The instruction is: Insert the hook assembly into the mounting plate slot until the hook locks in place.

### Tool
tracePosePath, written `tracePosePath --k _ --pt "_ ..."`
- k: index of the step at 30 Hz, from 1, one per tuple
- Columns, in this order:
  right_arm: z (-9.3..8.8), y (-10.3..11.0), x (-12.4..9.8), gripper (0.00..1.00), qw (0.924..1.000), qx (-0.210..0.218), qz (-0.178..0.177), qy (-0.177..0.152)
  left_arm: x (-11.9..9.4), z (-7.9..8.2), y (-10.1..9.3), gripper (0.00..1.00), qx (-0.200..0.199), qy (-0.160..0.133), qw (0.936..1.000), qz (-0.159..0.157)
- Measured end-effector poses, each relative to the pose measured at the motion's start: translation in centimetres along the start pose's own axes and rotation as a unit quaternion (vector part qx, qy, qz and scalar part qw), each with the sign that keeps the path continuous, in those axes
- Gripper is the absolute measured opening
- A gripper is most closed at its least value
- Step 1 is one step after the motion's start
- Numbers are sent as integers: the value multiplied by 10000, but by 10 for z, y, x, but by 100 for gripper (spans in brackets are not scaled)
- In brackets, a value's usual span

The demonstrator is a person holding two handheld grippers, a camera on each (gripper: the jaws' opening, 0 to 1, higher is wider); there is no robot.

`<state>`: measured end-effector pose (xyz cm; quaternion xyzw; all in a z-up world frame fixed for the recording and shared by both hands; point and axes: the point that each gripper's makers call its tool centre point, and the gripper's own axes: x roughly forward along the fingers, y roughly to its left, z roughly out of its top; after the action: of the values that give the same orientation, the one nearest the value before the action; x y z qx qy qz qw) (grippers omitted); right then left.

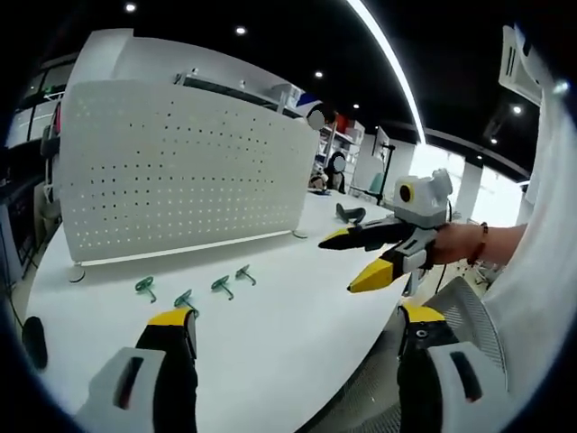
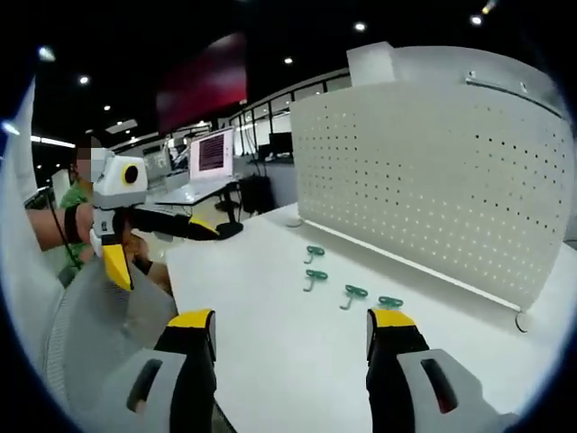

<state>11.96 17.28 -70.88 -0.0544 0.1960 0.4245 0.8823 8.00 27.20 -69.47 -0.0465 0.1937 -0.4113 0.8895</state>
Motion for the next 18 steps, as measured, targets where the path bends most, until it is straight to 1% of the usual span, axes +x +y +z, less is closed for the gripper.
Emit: tracePosePath --k 5,16,18 --pt "3 2 10 68 9999 -48 111 19 2 0 0 94 -19 -13 10000 -5" --pt "7 -1 29 66 9996 -67 279 61 4 -1 6 94 -71 -16 10000 61" --pt "5 -2 34 66 9994 -50 314 116 4 0 7 94 -59 -35 9999 87"
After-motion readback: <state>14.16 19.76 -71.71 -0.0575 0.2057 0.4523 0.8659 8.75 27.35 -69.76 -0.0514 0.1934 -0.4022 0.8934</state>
